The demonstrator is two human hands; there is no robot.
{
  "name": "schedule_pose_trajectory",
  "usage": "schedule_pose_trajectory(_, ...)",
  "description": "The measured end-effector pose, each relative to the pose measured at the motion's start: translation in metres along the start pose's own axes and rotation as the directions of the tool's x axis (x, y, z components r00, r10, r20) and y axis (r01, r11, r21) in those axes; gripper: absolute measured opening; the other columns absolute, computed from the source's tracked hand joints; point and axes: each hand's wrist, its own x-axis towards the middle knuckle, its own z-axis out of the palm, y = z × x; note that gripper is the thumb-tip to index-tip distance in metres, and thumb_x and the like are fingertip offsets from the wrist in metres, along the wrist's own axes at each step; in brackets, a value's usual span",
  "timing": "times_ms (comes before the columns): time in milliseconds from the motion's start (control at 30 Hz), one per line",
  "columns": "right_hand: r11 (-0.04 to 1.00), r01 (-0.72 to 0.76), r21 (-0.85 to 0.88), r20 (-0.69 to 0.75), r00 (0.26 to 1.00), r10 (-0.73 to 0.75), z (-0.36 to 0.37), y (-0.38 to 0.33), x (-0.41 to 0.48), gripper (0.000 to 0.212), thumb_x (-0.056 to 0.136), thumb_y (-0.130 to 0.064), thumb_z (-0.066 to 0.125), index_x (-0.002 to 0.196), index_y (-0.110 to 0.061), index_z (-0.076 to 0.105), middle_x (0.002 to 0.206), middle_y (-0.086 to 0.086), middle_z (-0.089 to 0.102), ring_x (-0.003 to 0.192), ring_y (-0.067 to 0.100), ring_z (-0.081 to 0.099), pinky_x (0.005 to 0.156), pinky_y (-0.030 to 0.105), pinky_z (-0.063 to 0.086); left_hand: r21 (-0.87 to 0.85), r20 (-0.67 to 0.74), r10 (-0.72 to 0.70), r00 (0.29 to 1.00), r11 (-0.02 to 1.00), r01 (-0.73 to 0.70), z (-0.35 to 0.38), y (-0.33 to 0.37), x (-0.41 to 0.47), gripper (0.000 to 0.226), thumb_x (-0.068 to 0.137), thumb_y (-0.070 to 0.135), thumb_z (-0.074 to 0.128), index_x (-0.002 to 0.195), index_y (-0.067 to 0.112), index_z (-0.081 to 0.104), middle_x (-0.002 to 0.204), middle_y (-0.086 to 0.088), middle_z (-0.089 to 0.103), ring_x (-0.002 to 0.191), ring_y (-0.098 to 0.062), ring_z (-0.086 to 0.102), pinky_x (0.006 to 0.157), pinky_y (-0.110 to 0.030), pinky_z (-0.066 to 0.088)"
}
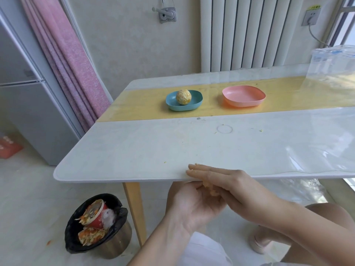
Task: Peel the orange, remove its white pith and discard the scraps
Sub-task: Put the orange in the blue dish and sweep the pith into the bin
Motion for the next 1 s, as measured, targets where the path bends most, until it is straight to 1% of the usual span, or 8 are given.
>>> schedule_pose_trajectory(233, 0.968, -0.206, 0.142, -0.184, 0.956, 0.23, -0.008, -0.006, 0.014, 0.043, 0.083, 0.013, 0.059, 0.1, -0.023, 0.075, 0.118, -0.019, 0.064, 0.104, -0.013, 0.059, 0.083, 0.007, 0.046, -0.06, 0.071, -0.063, 0.996, 0.996, 0.067, 0.009, 0.002, -0.007, 0.03, 0.087, 0.0, 0.037, 0.087, -0.011, 0.065, 0.086, -0.026, 0.067, 0.07, -0.039, 0.069, 0.06, -0.047, 0.058)
schedule_pose_trajectory(367, 0.908, -0.307, 0.286, -0.178, 0.914, 0.365, -0.009, -0.008, 0.024, 0.03, 0.075, 0.007, 0.073, 0.086, -0.021, 0.076, 0.1, -0.015, 0.071, 0.079, -0.002, 0.069, 0.068, 0.012, 0.052, -0.035, 0.058, -0.077, 0.995, 0.996, 0.079, 0.002, 0.006, -0.002, 0.032, 0.092, 0.004, 0.038, 0.104, -0.013, 0.062, 0.101, -0.03, 0.065, 0.083, -0.044, 0.068, 0.068, -0.055, 0.057)
schedule_pose_trajectory(467, 0.927, -0.306, 0.216, -0.18, 0.921, 0.346, -0.011, -0.004, 0.03, 0.027, 0.072, 0.0, 0.078, 0.079, -0.025, 0.075, 0.082, -0.008, 0.07, 0.069, 0.006, 0.064, 0.065, 0.018, 0.051, -0.048, 0.055, -0.104, 0.993, 0.993, 0.107, -0.004, 0.009, 0.001, 0.032, 0.093, 0.004, 0.039, 0.116, -0.009, 0.057, 0.111, -0.03, 0.06, 0.091, -0.045, 0.066, 0.073, -0.057, 0.056)
schedule_pose_trajectory(600, 0.939, -0.311, 0.144, -0.126, 0.936, 0.329, -0.02, 0.007, 0.039, 0.038, 0.076, 0.005, 0.07, 0.086, -0.032, 0.075, 0.092, -0.006, 0.066, 0.075, 0.006, 0.054, 0.071, 0.017, 0.046, -0.02, 0.062, -0.146, 0.987, 0.989, 0.148, -0.005, 0.01, 0.0, 0.037, 0.095, 0.008, 0.037, 0.117, -0.016, 0.055, 0.117, -0.034, 0.058, 0.094, -0.05, 0.064, 0.079, -0.057, 0.054)
schedule_pose_trajectory(700, 0.96, -0.264, 0.09, -0.05, 0.962, 0.269, -0.024, 0.015, 0.047, 0.032, 0.086, -0.003, 0.064, 0.101, -0.03, 0.073, 0.114, -0.012, 0.065, 0.101, 0.001, 0.059, 0.087, 0.013, 0.042, 0.016, 0.018, -0.158, 0.987, 0.987, 0.158, -0.004, 0.011, -0.001, 0.044, 0.092, 0.009, 0.039, 0.124, -0.019, 0.049, 0.129, -0.036, 0.05, 0.099, -0.052, 0.061, 0.078, -0.056, 0.055)
schedule_pose_trajectory(833, 0.948, -0.198, -0.248, 0.111, 0.967, 0.231, -0.024, 0.027, 0.051, 0.045, 0.1, -0.034, 0.037, 0.138, -0.012, 0.049, 0.151, -0.002, 0.037, 0.135, -0.007, 0.02, 0.107, 0.002, 0.011, -0.008, -0.008, -0.126, 0.992, 0.992, 0.126, -0.006, 0.011, -0.003, 0.045, 0.087, 0.007, 0.043, 0.121, -0.02, 0.051, 0.128, -0.036, 0.052, 0.111, -0.05, 0.055, 0.082, -0.059, 0.05)
schedule_pose_trajectory(933, 0.925, -0.089, -0.371, 0.272, 0.941, 0.199, -0.02, 0.025, 0.042, 0.069, 0.093, -0.055, 0.015, 0.152, -0.019, 0.021, 0.159, -0.006, 0.012, 0.145, 0.003, 0.004, 0.117, 0.018, 0.003, 0.012, -0.022, -0.091, 0.996, 0.996, 0.091, -0.006, 0.009, -0.008, 0.038, 0.084, 0.007, 0.046, 0.108, -0.019, 0.061, 0.114, -0.033, 0.062, 0.098, -0.045, 0.065, 0.079, -0.058, 0.051)
schedule_pose_trajectory(1000, 0.951, -0.009, -0.308, 0.326, 0.938, 0.115, -0.017, 0.017, 0.032, 0.068, 0.094, -0.055, 0.014, 0.152, -0.02, 0.02, 0.158, -0.008, 0.012, 0.145, 0.001, 0.004, 0.118, 0.021, 0.005, 0.036, -0.047, -0.034, 0.998, 0.999, 0.036, -0.004, 0.008, -0.011, 0.031, 0.082, 0.004, 0.045, 0.087, -0.016, 0.067, 0.091, -0.028, 0.068, 0.075, -0.036, 0.071, 0.069, -0.049, 0.056)
